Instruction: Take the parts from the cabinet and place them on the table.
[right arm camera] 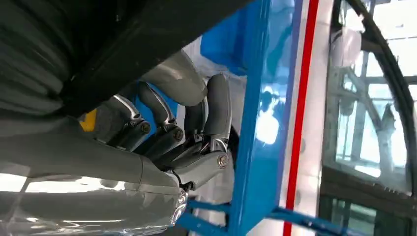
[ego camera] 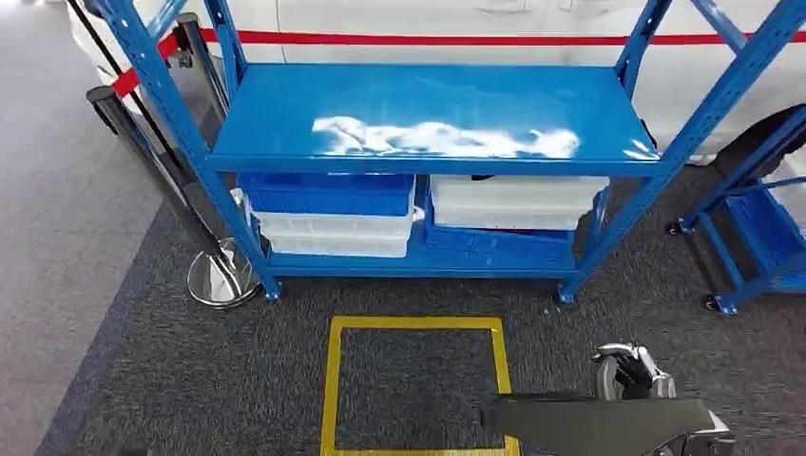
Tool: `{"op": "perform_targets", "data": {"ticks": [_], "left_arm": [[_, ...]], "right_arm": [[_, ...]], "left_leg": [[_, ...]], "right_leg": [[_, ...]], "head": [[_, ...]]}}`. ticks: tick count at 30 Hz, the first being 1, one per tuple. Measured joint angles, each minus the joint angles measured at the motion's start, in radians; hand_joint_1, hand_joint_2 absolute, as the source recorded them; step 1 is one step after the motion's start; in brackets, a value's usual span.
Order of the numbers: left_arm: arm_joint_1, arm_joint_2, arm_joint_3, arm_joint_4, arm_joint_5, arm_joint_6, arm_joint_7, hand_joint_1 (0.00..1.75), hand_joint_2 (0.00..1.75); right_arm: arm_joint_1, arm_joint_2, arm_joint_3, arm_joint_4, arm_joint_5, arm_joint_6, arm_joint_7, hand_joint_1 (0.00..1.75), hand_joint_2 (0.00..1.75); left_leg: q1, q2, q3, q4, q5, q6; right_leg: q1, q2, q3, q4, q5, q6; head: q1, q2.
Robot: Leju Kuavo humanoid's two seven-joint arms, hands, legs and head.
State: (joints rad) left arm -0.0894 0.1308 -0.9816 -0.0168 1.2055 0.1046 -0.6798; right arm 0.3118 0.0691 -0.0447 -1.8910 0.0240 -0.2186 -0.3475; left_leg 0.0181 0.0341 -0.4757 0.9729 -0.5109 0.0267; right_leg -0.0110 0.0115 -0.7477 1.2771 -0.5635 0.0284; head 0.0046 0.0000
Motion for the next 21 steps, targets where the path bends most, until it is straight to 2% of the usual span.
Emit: {"op": "perform_targets", "data": {"ticks": [1, 2, 3, 4, 5, 6, 7, 8, 10, 11, 12, 13, 14, 15, 16, 17, 18, 19, 20, 21], "left_arm": [[-0.001, 0.0, -0.006, 0.0, 0.005, 0.008, 0.0, 0.0, 0.0], [-0.001, 0.0, -0.012, 0.0, 0.008, 0.013, 0.0, 0.0, 0.0], [-0.002, 0.0, -0.018, 0.0, 0.01, 0.018, 0.0, 0.0, 0.0], [-0.004, 0.0, -0.02, 0.0, 0.014, 0.022, 0.001, 0.0, 0.0], [-0.008, -0.001, -0.025, 0.0, 0.025, 0.023, 0.003, 0.0, 0.0], [-0.01, -0.002, -0.032, 0.0, 0.034, 0.024, 0.006, 0.0, 0.0], [-0.012, -0.002, -0.045, 0.0, 0.048, 0.024, 0.011, 0.0, 0.0], [-0.015, -0.002, -0.052, 0.0, 0.056, 0.024, 0.015, 0.0, 0.0], [-0.021, -0.004, -0.064, 0.0, 0.061, 0.024, 0.018, 0.0, 0.0], [-0.025, -0.006, -0.068, 0.0, 0.062, 0.024, 0.021, 0.0, 0.0], [-0.028, -0.007, -0.07, 0.0, 0.064, 0.025, 0.025, 0.0, 0.0], [-0.03, -0.011, -0.077, 0.0, 0.068, 0.026, 0.028, 0.0, 0.0], [-0.029, -0.014, -0.09, 0.0, 0.075, 0.029, 0.036, 0.0, 0.0], [-0.027, -0.015, -0.1, 0.0, 0.078, 0.034, 0.044, 0.0, 0.0], [-0.026, -0.019, -0.112, 0.0, 0.071, 0.042, 0.055, 0.0, 0.0], [-0.026, -0.023, -0.125, 0.0, 0.066, 0.046, 0.067, 0.0, 0.0], [-0.027, -0.026, -0.137, 0.0, 0.058, 0.051, 0.077, 0.0, 0.0], [-0.028, -0.029, -0.148, 0.0, 0.052, 0.057, 0.085, 0.0, 0.0], [-0.029, -0.031, -0.157, 0.0, 0.05, 0.061, 0.091, 0.0, 0.0], [-0.03, -0.031, -0.169, 0.0, 0.046, 0.066, 0.098, 0.0, 0.0]], "right_arm": [[0.007, 0.003, -0.008, 0.0, 0.0, 0.003, 0.001, 1.75, 1.75], [0.014, 0.005, -0.014, 0.0, 0.0, 0.006, 0.002, 1.75, 1.75], [0.018, 0.008, -0.018, 0.0, 0.001, 0.011, 0.002, 1.75, 1.75], [0.02, 0.011, -0.022, 0.0, 0.001, 0.015, 0.003, 1.75, 1.75], [0.021, 0.014, -0.027, 0.0, 0.003, 0.022, 0.003, 1.75, 1.75], [0.019, 0.017, -0.031, -0.001, 0.005, 0.027, 0.004, 1.75, 1.75], [0.02, 0.024, -0.034, -0.003, 0.009, 0.035, 0.006, 1.75, 1.75], [0.025, 0.031, -0.035, -0.007, 0.013, 0.039, 0.006, 1.75, 1.75], [0.029, 0.036, -0.038, -0.009, 0.015, 0.041, 0.006, 1.75, 1.75], [0.029, 0.04, -0.04, -0.009, 0.016, 0.041, 0.006, 1.75, 1.75], [0.031, 0.043, -0.041, -0.011, 0.017, 0.042, 0.006, 1.75, 1.75], [0.031, 0.048, -0.041, -0.016, 0.018, 0.042, 0.005, 1.75, 1.75], [0.031, 0.053, -0.041, -0.017, 0.019, 0.044, 0.004, 1.75, 1.75], [0.031, 0.058, -0.041, -0.017, 0.019, 0.047, 0.003, 1.75, 1.75], [0.033, 0.063, -0.041, -0.017, 0.019, 0.047, 0.002, 1.75, 1.75], [0.034, 0.064, -0.041, -0.017, 0.019, 0.047, 0.0, 1.75, 1.75], [0.035, 0.065, -0.041, -0.017, 0.019, 0.047, 0.0, 1.75, 1.75], [0.036, 0.066, -0.041, -0.017, 0.019, 0.047, 0.0, 1.75, 1.75], [0.036, 0.067, -0.041, -0.017, 0.019, 0.047, 0.0, 1.75, 1.75], [0.036, 0.07, -0.041, -0.018, 0.019, 0.047, 0.0, 1.75, 1.75]], "left_leg": [[0.0, 0.01, -0.007, 0.002, 0.004, -0.002], [0.0, 0.018, -0.013, 0.005, 0.006, -0.004], [0.0, 0.029, -0.015, 0.008, 0.007, -0.005], [0.0, 0.04, -0.018, 0.013, 0.007, -0.006], [0.001, 0.05, -0.015, 0.018, 0.004, -0.01], [-0.001, 0.059, -0.016, 0.023, 0.002, -0.014], [-0.009, 0.066, -0.019, 0.031, -0.001, -0.023], [-0.01, 0.075, -0.02, 0.029, 0.001, -0.027], [-0.01, 0.096, -0.018, 0.027, 0.003, -0.036], [-0.009, 0.106, -0.017, 0.028, 0.001, -0.041], [-0.003, 0.078, -0.025, 0.043, -0.019, -0.048], [-0.003, 0.025, -0.046, 0.087, -0.055, -0.05], [-0.003, -0.003, -0.078, 0.159, -0.097, -0.049], [-0.003, -0.018, -0.114, 0.241, -0.134, -0.049], [-0.004, -0.025, -0.148, 0.317, -0.159, -0.049], [-0.004, -0.026, -0.164, 0.35, -0.156, -0.047], [-0.005, -0.027, -0.156, 0.333, -0.131, -0.043], [-0.005, -0.029, -0.129, 0.272, -0.087, -0.039], [-0.005, -0.039, -0.091, 0.189, -0.039, -0.033], [-0.005, -0.075, -0.054, 0.103, 0.004, -0.026]], "right_leg": [[-0.002, -0.001, -0.01, 0.045, -0.014, 0.003], [-0.004, -0.004, 0.002, 0.042, -0.006, 0.005], [-0.006, -0.009, 0.04, -0.004, 0.02, 0.005], [-0.007, -0.019, 0.097, -0.087, 0.055, 0.004], [-0.006, -0.047, 0.16, -0.182, 0.086, 0.001], [-0.002, -0.09, 0.192, -0.245, 0.078, -0.004], [0.011, -0.102, 0.193, -0.257, 0.078, -0.018], [0.01, -0.086, 0.187, -0.253, 0.08, -0.024], [0.016, -0.066, 0.179, -0.251, 0.082, -0.034], [0.01, -0.054, 0.177, -0.259, 0.089, -0.044], [0.005, -0.045, 0.177, -0.264, 0.095, -0.052], [0.005, -0.035, 0.173, -0.264, 0.099, -0.058], [0.005, -0.026, 0.169, -0.263, 0.102, -0.062], [0.007, -0.014, 0.165, -0.263, 0.103, -0.065], [0.009, 0.0, 0.162, -0.262, 0.105, -0.067], [0.011, 0.014, 0.16, -0.259, 0.106, -0.067], [0.012, 0.027, 0.159, -0.256, 0.106, -0.067], [0.014, 0.042, 0.159, -0.253, 0.106, -0.067], [0.015, 0.056, 0.16, -0.25, 0.106, -0.067], [0.015, 0.069, 0.158, -0.247, 0.106, -0.066]], "head": [[0.0, 0.0], [0.001, 0.0], [0.0, 0.0], [0.0, 0.0], [0.001, 0.0], [0.001, 0.0], [0.002, 0.0], [-0.003, 0.0], [-0.004, 0.0], [-0.002, 0.0], [-0.004, 0.0], [-0.009, 0.0], [-0.012, 0.0], [-0.014, 0.0], [-0.014, 0.0], [-0.014, 0.0], [-0.014, 0.0], [-0.014, 0.0], [-0.013, 0.0], [-0.014, 0.0]]}}
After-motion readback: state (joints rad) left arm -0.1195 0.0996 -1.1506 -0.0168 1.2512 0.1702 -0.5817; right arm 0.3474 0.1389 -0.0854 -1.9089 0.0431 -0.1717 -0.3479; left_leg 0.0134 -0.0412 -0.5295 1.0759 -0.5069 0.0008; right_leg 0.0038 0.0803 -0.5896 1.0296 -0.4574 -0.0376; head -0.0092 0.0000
